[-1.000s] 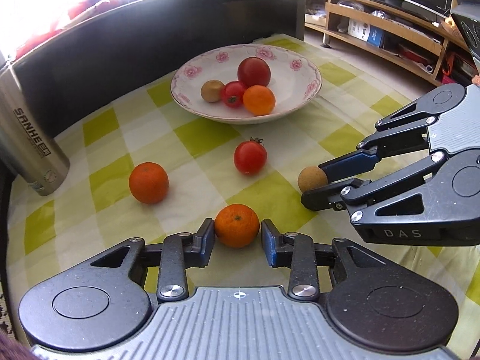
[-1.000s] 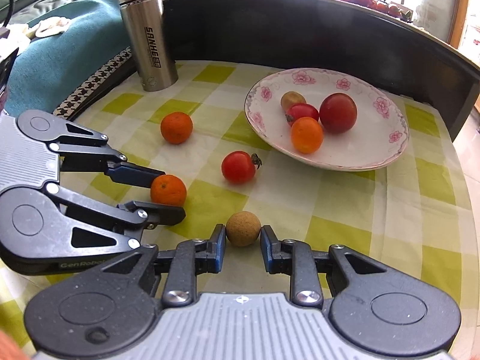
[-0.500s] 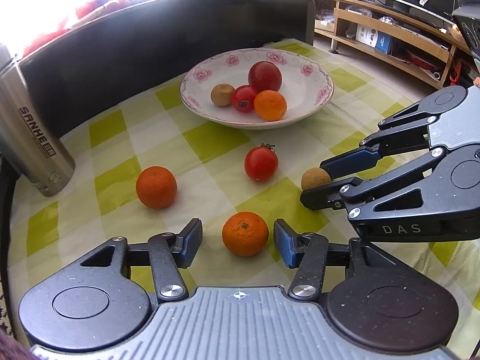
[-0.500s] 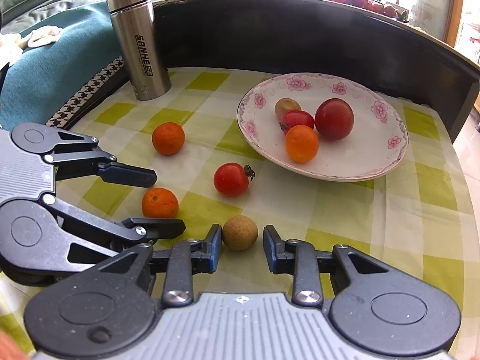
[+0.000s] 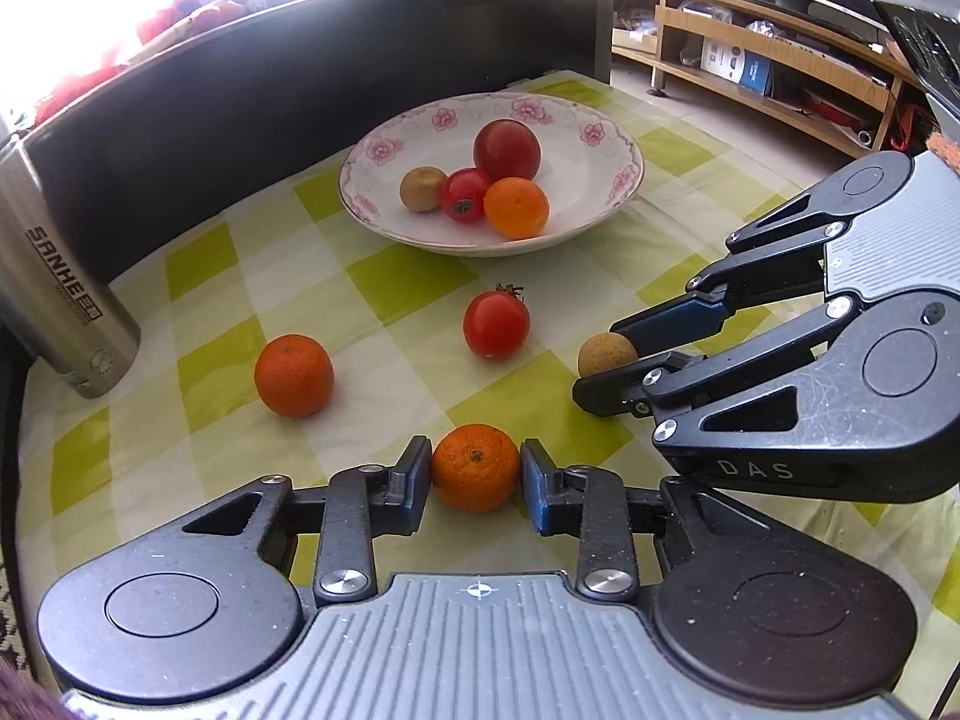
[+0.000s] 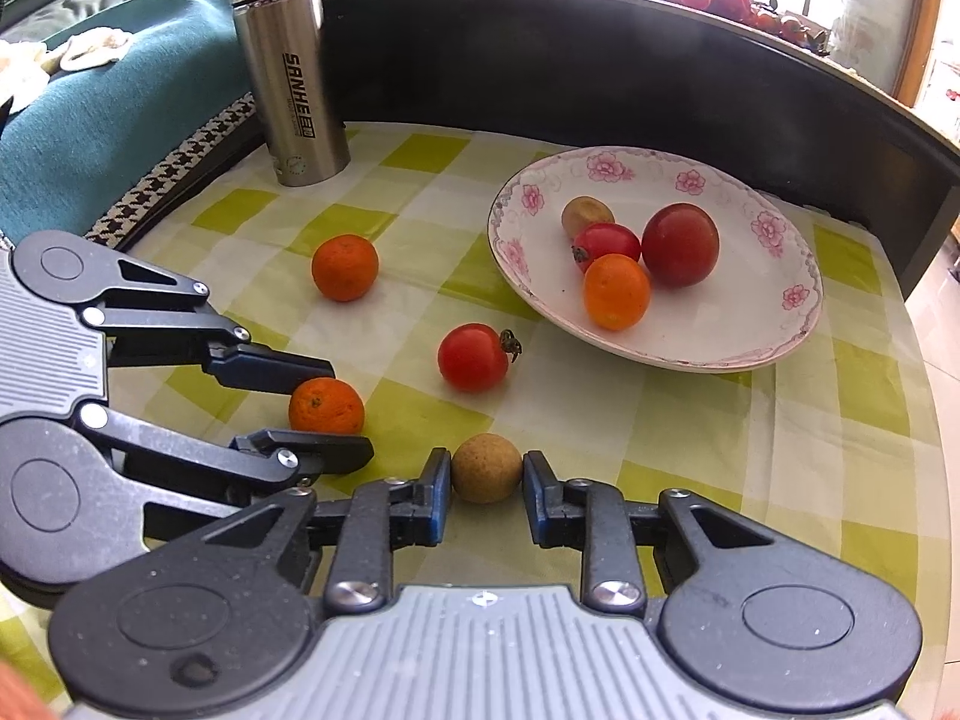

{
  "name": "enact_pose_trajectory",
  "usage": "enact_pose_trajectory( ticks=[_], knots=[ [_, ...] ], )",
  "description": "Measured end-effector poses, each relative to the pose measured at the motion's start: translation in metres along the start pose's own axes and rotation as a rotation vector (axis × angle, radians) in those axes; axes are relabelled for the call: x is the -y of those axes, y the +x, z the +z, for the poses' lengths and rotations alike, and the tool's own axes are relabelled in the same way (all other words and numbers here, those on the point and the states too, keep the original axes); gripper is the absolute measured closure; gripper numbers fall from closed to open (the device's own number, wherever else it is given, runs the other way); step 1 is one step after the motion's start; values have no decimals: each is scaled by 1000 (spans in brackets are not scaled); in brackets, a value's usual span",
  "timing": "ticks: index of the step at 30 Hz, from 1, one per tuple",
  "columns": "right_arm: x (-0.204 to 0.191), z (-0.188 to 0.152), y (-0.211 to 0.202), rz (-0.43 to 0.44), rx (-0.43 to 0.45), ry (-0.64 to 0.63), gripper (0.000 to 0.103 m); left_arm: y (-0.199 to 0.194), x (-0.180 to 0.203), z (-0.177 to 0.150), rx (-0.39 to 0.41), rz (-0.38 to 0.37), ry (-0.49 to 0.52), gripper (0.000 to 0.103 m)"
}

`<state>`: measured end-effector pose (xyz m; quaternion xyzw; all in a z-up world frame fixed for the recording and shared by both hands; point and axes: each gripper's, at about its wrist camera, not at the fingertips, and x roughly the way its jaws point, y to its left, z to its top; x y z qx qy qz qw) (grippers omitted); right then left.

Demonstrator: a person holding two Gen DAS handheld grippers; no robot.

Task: Organize fruits
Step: 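Lift the tangerine with the left tool while the right tool carries the brown fruit toward the bowl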

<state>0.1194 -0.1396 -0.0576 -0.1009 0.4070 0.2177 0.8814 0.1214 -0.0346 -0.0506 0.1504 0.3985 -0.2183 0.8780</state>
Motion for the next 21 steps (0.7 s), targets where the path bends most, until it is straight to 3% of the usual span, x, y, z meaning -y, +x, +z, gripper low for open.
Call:
enact_pose_trajectory(
  ticks=[10,21],
  knots=[
    [-1,-5,-11,-40,11,-4,72,-7,13,3,14,10,52,63],
    [3,1,-27,-91,50,13,72,-22,12,18,85,34,25,63]
  ],
)
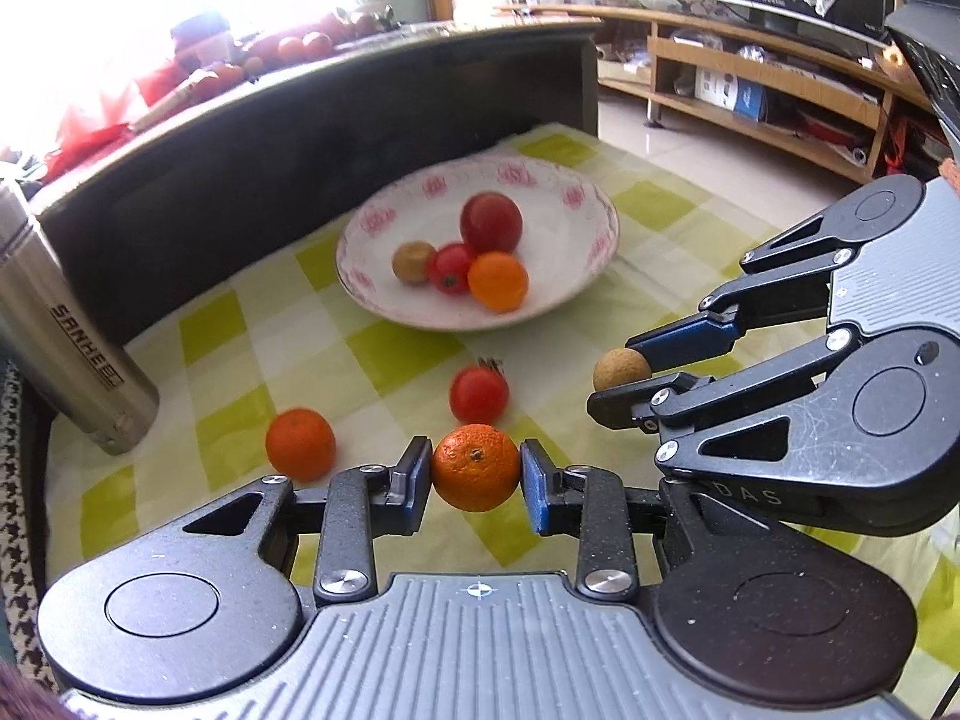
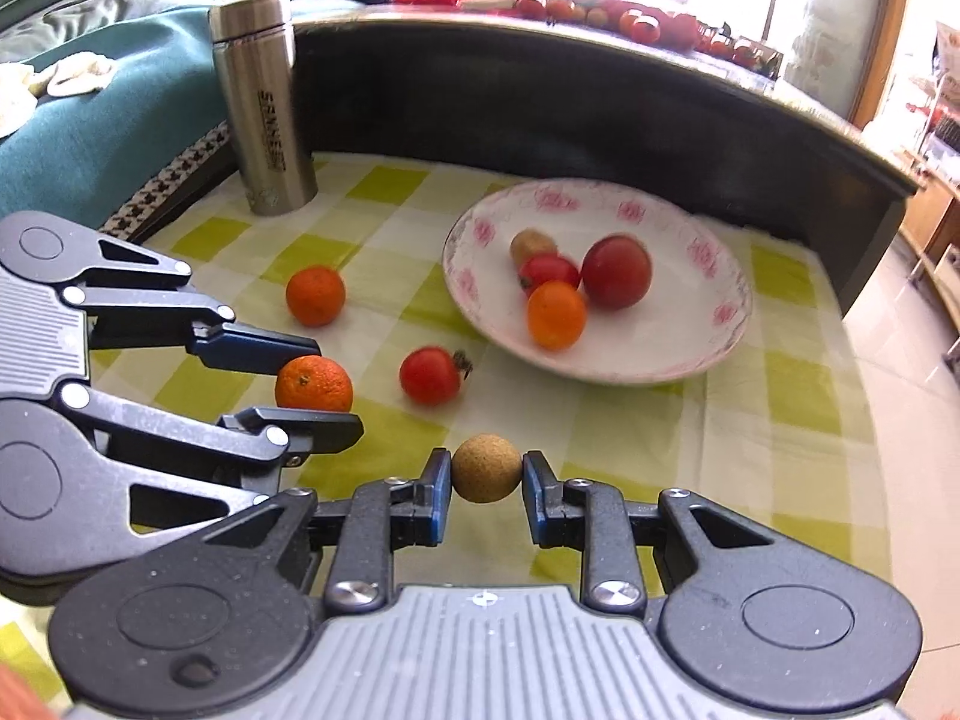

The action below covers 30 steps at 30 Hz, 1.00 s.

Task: Organize fruits
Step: 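Lift the tangerine with the left tool while the right tool carries the brown fruit toward the bowl, then lower both fruits into the white bowl and open both tools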

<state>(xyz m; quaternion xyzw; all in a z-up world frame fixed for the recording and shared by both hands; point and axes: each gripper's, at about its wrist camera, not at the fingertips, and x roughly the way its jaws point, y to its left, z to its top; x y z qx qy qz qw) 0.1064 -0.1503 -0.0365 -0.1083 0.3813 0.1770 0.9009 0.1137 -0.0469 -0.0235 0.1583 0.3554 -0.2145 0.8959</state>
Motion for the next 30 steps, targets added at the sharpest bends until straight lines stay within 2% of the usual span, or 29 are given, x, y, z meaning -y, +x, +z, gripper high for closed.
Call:
enact_pose_trajectory(
  ticks=[14,30],
  knots=[
    [7,30,-16,-69,79,28,72,-8,-3,26,84,74,-2,65],
    [45,64,-1,-148,120,93,72,22,-4,69,138,105,41,65]
  ],
)
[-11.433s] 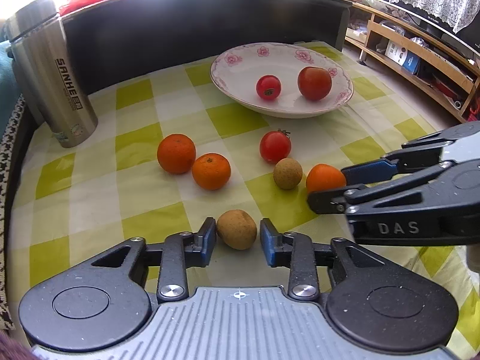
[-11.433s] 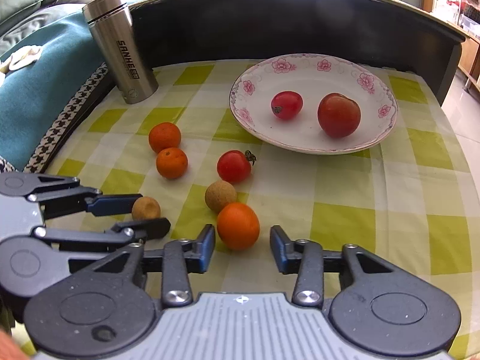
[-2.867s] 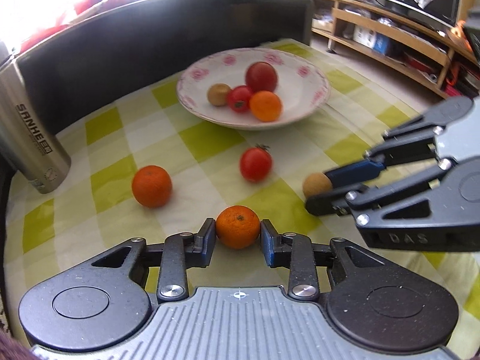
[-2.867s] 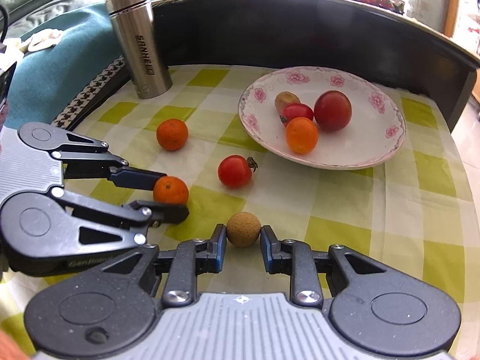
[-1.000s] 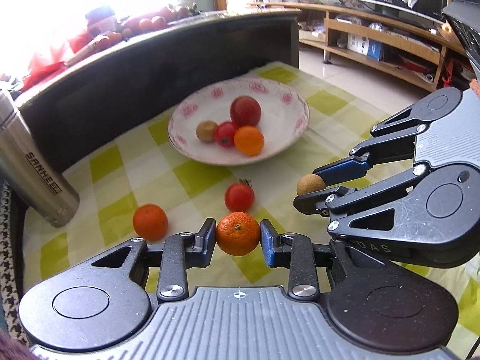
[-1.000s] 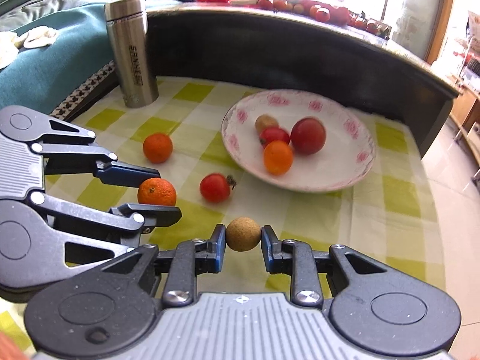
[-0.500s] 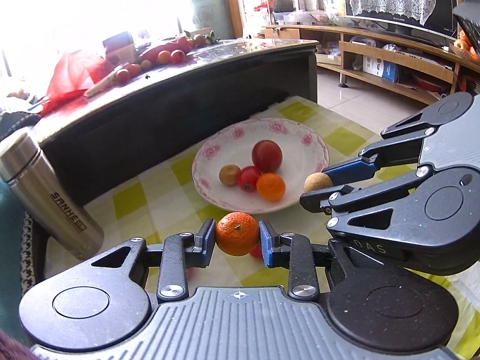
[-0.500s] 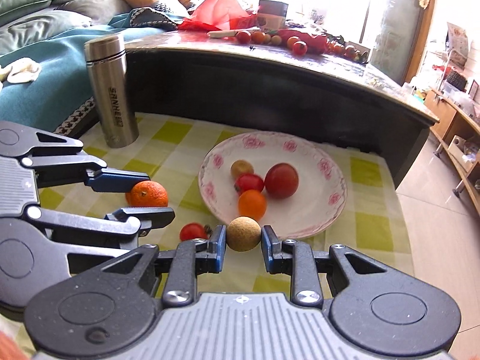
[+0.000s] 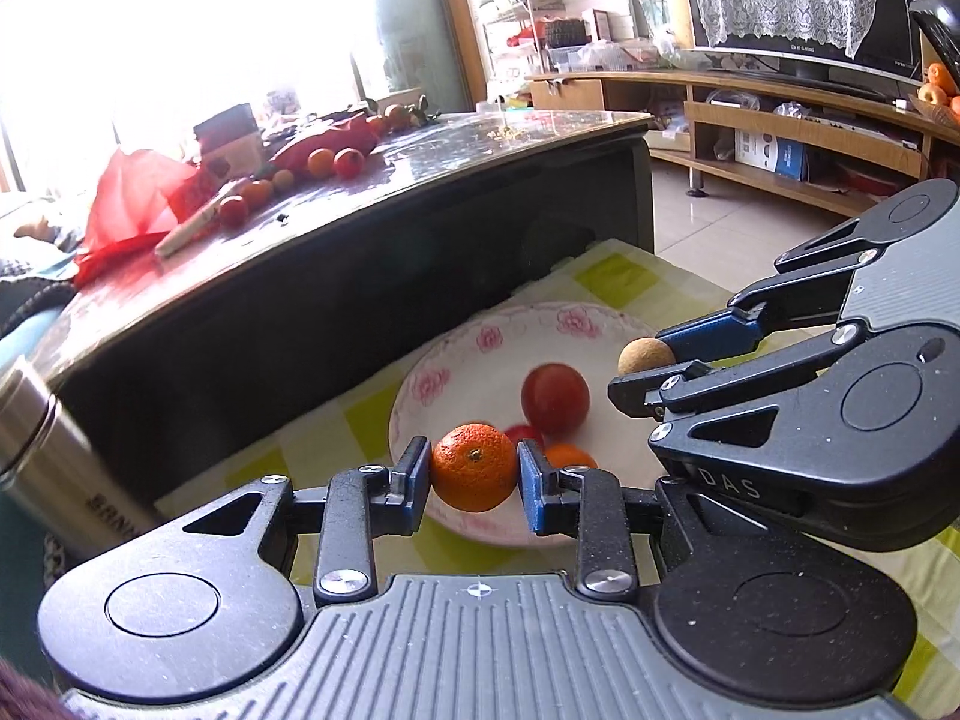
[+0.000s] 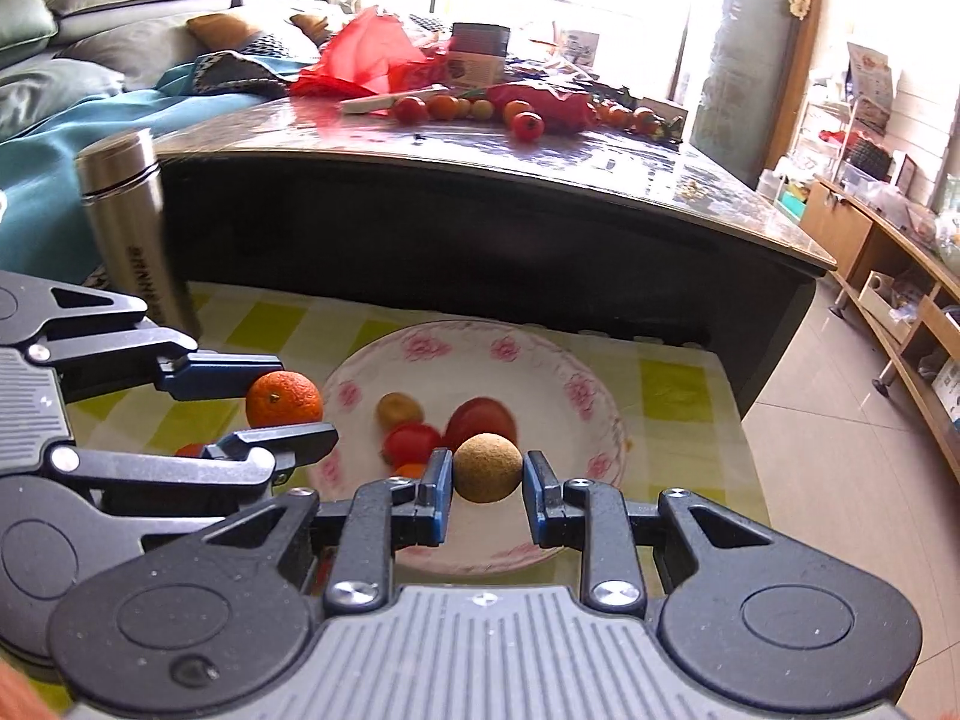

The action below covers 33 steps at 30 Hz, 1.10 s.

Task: Organize fruits
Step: 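Lower both fruits into the white bowl and open both tools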

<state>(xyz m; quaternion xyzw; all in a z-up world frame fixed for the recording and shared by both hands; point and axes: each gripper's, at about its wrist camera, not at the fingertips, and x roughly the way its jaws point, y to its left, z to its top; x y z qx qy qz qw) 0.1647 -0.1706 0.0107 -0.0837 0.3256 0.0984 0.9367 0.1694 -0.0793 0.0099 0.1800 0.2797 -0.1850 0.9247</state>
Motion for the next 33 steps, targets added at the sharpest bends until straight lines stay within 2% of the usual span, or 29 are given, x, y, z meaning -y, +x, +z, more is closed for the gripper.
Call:
enact_pose_trajectory(
  ticks=[17,28,33],
  knots=[
    [32,12,49,-1,-40,87,72,50,-3,18,-29,7,29,65],
    [37,8,67,13,-80,95,71,70,-2,12,-50,7,43,65],
    [36,9,69,20,-61,89,71,78,-6,14,-59,9,31,65]
  ],
)
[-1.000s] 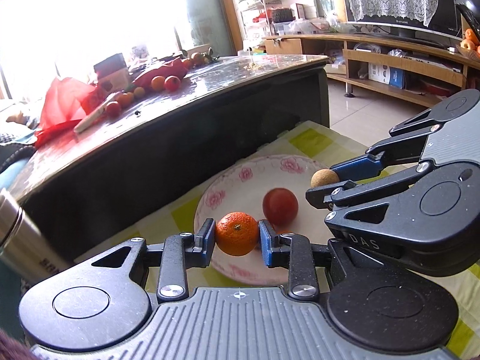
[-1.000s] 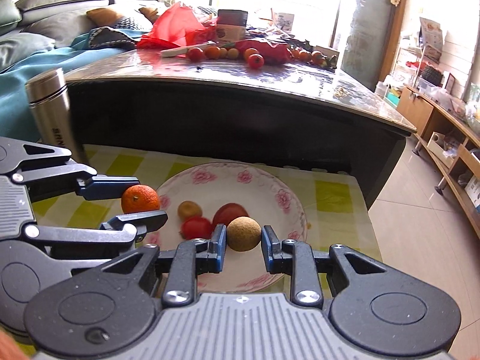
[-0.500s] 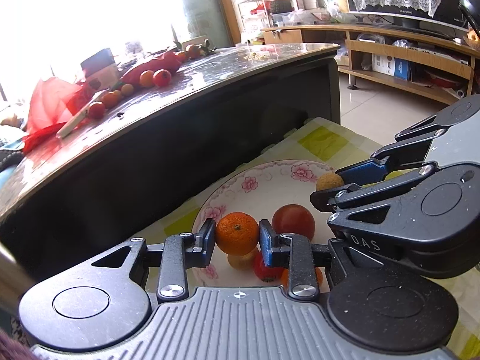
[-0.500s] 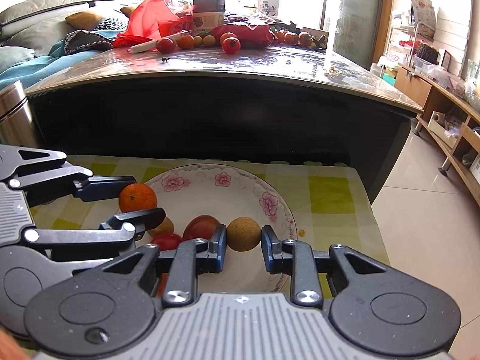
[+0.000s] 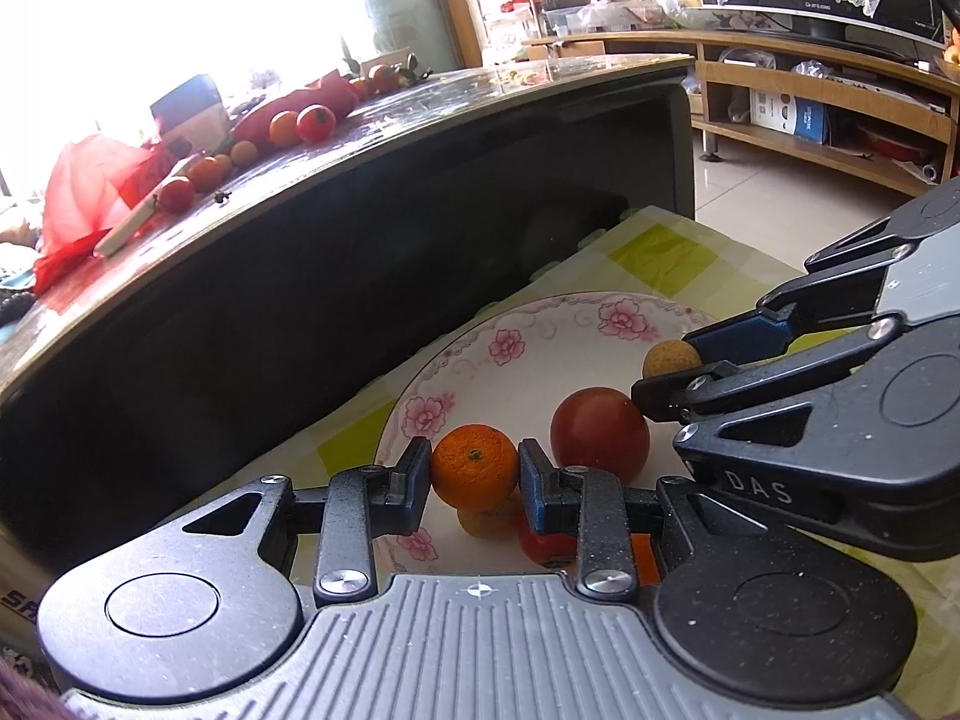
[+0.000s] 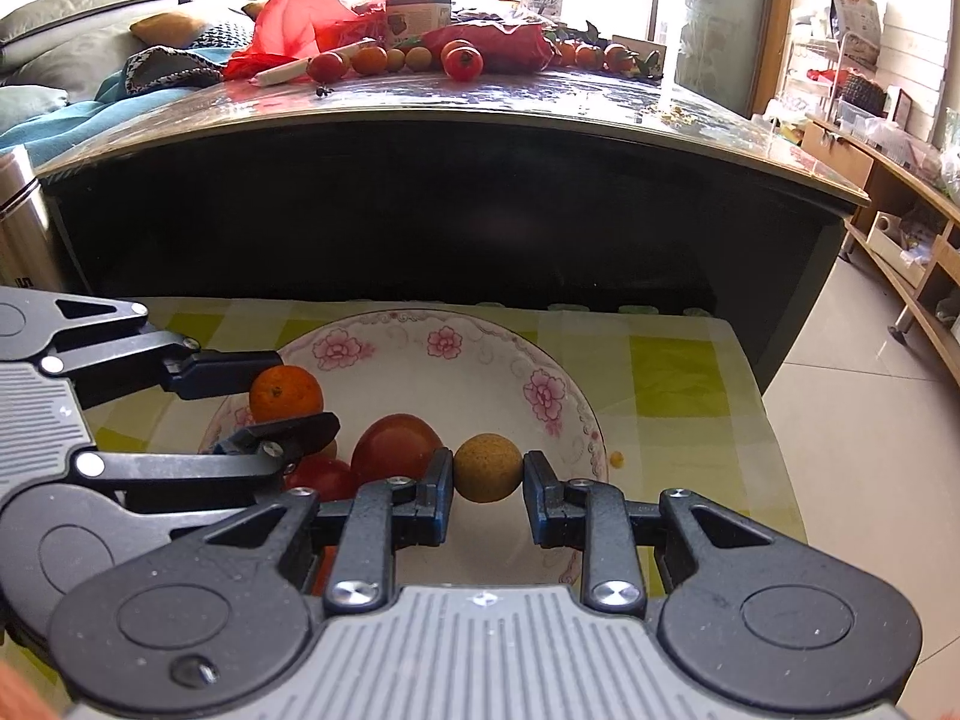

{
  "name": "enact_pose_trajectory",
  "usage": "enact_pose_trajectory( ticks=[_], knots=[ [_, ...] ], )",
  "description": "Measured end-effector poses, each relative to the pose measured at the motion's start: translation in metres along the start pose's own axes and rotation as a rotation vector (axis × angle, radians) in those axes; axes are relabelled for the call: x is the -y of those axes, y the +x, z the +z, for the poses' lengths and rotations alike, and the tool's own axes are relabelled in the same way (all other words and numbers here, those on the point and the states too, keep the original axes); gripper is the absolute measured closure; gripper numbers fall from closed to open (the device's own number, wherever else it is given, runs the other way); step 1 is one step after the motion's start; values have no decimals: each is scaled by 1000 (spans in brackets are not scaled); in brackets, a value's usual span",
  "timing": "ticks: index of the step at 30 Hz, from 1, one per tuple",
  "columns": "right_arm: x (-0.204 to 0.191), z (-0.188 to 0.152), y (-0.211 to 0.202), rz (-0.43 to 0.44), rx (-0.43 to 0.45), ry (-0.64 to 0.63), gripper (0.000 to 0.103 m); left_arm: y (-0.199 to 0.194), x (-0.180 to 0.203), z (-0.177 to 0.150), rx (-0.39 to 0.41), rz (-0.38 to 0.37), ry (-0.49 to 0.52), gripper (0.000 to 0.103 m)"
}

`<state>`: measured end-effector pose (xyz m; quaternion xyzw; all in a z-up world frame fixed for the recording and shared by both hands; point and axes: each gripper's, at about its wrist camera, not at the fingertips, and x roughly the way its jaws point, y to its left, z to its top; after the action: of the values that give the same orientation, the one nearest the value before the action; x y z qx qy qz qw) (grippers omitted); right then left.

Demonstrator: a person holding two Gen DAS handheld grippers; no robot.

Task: Organize fruits
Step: 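Lower both fruits into the white bowl and open both tools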

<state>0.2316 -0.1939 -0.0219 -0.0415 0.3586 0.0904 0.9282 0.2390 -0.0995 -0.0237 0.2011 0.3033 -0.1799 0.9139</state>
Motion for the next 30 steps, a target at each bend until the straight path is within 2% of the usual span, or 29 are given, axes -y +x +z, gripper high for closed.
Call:
enact_pose_trajectory(
  ticks=[10,16,20,30],
  knots=[
    [3,2,0,12,-1,15,70,0,-4,0,2,6,-21,56],
    [2,3,-4,16,-7,20,66,-8,-6,-1,8,11,-23,55],
    [1,5,-11,23,3,22,57,-14,-11,-3,9,23,-36,54],
    [2,4,-20,22,-4,31,54,-32,-25,-7,16,40,-70,53]
  ],
)
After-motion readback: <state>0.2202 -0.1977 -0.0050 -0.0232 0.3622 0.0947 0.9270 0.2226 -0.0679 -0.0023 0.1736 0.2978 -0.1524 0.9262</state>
